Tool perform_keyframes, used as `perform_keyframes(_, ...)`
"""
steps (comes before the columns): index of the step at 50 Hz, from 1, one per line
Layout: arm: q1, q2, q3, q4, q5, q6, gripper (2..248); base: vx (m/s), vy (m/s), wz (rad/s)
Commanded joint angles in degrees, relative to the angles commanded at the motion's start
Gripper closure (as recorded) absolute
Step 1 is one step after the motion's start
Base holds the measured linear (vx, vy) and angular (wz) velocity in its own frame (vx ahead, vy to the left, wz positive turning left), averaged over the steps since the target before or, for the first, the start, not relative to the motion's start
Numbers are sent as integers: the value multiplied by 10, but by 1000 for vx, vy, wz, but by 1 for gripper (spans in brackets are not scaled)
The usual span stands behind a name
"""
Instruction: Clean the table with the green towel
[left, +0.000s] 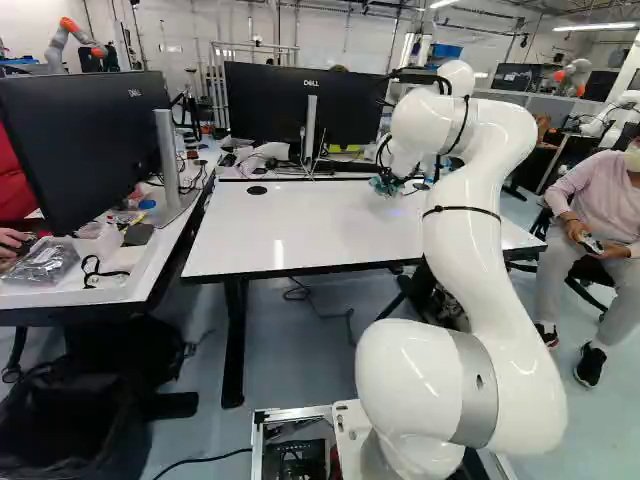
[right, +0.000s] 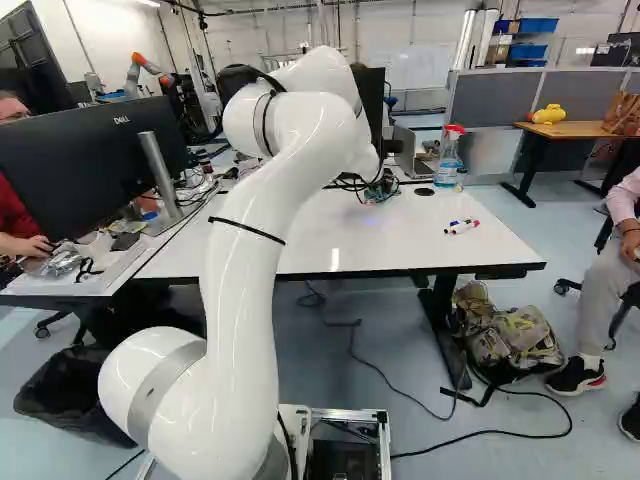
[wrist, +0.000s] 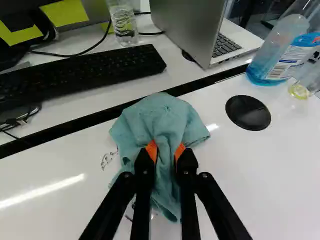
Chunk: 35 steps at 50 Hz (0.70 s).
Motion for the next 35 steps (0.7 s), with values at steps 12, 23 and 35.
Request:
perform_keyframes(12,11,-24,-36,0,0,0,192,0,0,0)
perform_keyframes(23,24,-25,-37,0,0,0,192,0,0,0)
perform_keyframes(35,37,-8,-11,0,0,0,192,0,0,0)
